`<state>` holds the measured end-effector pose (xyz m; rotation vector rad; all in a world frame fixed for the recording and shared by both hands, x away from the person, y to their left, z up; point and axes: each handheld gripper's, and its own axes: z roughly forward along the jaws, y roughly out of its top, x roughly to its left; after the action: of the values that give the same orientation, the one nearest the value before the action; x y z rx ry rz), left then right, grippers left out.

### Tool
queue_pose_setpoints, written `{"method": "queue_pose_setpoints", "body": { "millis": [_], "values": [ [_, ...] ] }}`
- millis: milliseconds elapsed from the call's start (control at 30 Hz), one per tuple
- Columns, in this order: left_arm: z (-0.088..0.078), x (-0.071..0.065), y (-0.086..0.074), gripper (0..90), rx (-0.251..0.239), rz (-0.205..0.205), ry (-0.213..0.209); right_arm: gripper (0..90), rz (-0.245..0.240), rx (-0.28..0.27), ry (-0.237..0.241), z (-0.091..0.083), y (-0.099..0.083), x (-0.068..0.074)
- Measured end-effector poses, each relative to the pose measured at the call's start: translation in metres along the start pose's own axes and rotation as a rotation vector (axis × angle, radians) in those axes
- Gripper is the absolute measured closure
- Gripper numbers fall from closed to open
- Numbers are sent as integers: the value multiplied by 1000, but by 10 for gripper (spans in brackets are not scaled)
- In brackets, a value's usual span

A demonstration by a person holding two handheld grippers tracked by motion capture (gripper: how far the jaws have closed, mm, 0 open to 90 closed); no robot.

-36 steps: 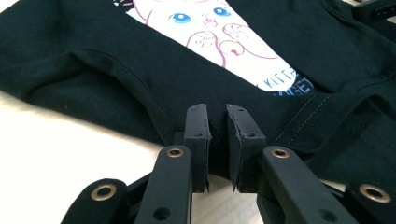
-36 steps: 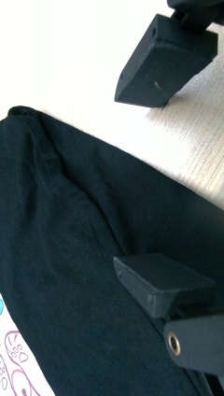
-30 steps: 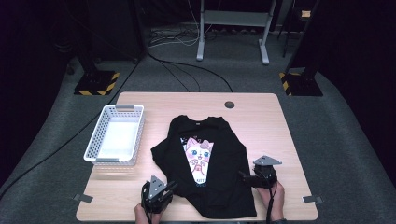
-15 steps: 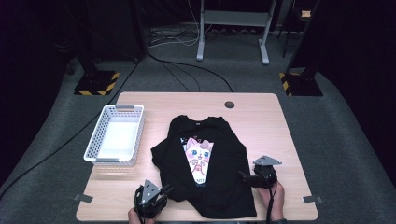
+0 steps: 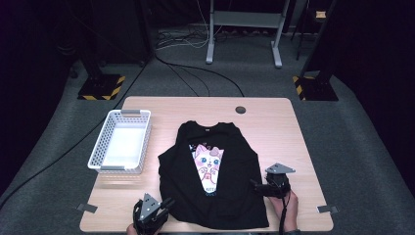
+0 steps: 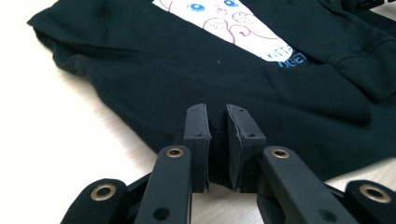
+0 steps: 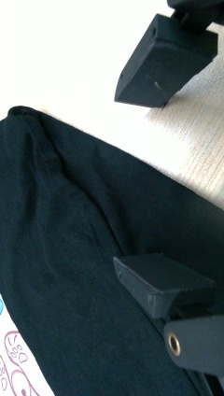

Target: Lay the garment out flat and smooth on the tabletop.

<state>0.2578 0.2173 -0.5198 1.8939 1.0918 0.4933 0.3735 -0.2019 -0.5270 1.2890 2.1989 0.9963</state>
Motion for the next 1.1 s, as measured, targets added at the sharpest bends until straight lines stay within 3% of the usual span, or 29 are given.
{"method": "queue_pose_setpoints", "body": {
  "millis": [833,967,1100],
  "values": [
    [-23,13,-20,769,7,-27,6,167,3,1,-2,0,0,0],
    [-32,18,-25,645,-2,-57,2,167,2,1,-2,0,0,0],
    [-43,23,-23,510,-17,-90,40,167,2,1,-2,0,0,0]
  ]
}}
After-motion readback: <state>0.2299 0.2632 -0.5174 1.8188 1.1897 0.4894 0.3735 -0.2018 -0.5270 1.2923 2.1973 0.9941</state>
